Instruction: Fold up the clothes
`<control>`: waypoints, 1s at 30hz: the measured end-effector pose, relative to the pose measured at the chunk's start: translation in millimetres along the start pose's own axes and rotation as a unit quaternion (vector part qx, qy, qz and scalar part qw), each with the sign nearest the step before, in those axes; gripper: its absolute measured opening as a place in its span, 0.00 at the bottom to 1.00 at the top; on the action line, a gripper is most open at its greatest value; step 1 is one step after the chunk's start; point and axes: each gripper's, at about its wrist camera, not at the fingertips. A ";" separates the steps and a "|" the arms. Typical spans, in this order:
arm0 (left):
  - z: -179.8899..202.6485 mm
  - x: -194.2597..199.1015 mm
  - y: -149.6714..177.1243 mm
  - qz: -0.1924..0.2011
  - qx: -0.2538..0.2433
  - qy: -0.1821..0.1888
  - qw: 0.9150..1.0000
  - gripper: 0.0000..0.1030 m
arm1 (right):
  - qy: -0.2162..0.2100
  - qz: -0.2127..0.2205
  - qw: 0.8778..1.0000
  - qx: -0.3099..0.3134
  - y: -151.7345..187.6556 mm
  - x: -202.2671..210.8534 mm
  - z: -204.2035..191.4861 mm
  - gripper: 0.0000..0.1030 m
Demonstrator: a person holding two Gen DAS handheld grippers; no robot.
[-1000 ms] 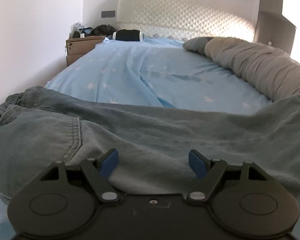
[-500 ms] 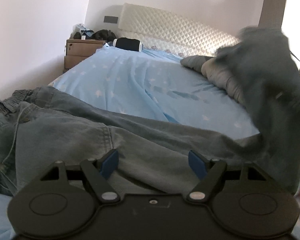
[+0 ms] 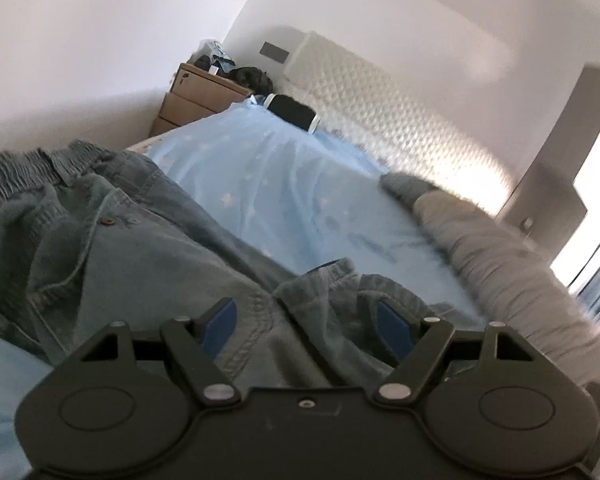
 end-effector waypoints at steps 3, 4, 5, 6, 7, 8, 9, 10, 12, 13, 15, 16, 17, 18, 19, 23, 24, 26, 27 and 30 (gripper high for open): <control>-5.5 0.5 -1.1 0.011 0.018 0.006 1.000 0.73 | -0.023 -0.011 1.000 -0.013 -1.5 0.0 5.2 0.18; -5.8 -1.0 -1.3 0.012 0.017 0.002 1.000 0.73 | -0.034 -0.022 0.999 -0.009 -0.3 -1.8 3.5 0.18; -5.5 -2.7 -1.2 0.012 0.014 -0.001 1.000 0.73 | -0.041 -0.030 0.999 -0.001 0.7 -2.4 3.6 0.19; -5.6 -3.3 -1.1 0.012 0.013 -0.002 1.000 0.73 | -0.041 -0.029 0.999 0.004 0.7 0.0 2.1 0.21; -5.8 -3.7 -0.9 0.012 0.013 -0.002 1.000 0.73 | -0.042 -0.024 0.999 0.002 -2.2 4.2 4.6 0.24; -6.1 -5.0 -0.5 0.011 0.011 0.000 1.000 0.73 | -0.045 -0.022 0.999 -0.007 0.2 10.1 -1.6 0.31; -5.7 -7.0 0.2 0.009 0.007 0.001 1.000 0.73 | -0.045 -0.021 0.999 -0.022 -1.2 14.8 0.1 0.38; -5.3 -9.3 1.3 0.007 0.003 0.001 1.000 0.73 | -0.045 -0.019 0.998 -0.037 -3.0 19.4 2.3 0.40; -3.0 -15.2 2.5 0.005 -0.011 -0.002 1.000 0.72 | -0.045 -0.018 0.996 -0.070 -3.3 27.0 5.2 0.44; -1.3 -18.0 2.7 0.006 -0.019 -0.004 1.000 0.72 | -0.045 -0.020 0.995 -0.087 -1.5 30.0 7.8 0.44; 2.2 -23.9 2.1 0.005 -0.032 -0.003 0.999 0.69 | -0.047 -0.022 0.991 -0.121 4.6 37.9 9.7 0.44; 4.3 -28.3 1.0 0.004 -0.037 0.001 0.999 0.67 | -0.044 -0.018 0.989 -0.137 8.0 43.8 8.5 0.44; 6.7 -33.1 0.5 0.001 -0.045 0.006 0.999 0.64 | -0.042 -0.013 0.987 -0.152 11.4 49.9 7.2 0.44; 9.2 -37.8 0.2 -0.002 -0.053 0.010 0.999 0.61 | -0.039 -0.009 0.985 -0.168 14.8 55.9 5.9 0.45; 11.6 -44.2 1.1 -0.007 -0.062 0.011 0.998 0.59 | -0.038 -0.005 0.984 -0.174 15.9 56.0 4.0 0.45; 16.1 -63.3 9.0 -0.021 -0.083 -0.004 0.996 0.11 | -0.029 -0.003 0.982 -0.187 25.5 62.1 -4.8 0.48; 14.0 -64.6 10.0 -0.021 -0.078 -0.009 0.997 0.09 | -0.027 -0.005 0.981 -0.194 26.3 60.3 -2.3 0.49; 8.0 -58.4 8.4 -0.008 -0.057 -0.013 0.998 0.07 | -0.026 -0.007 0.978 -0.209 27.2 62.5 1.6 0.49; 4.6 -53.1 6.3 -0.004 -0.045 -0.013 0.999 0.06 | -0.024 -0.006 0.976 -0.216 27.6 66.3 2.4 0.49; -9.1 -29.7 5.9 -0.001 0.005 -0.009 1.000 0.06 | -0.021 0.021 0.973 -0.229 27.3 80.0 5.6 0.49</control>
Point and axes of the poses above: each gripper's, at about its wrist camera, not at the fingertips, and x roughly against the way its jaws point, z to its right, y to its underside, and after that the axes turned 6 degrees about -y, right-handed
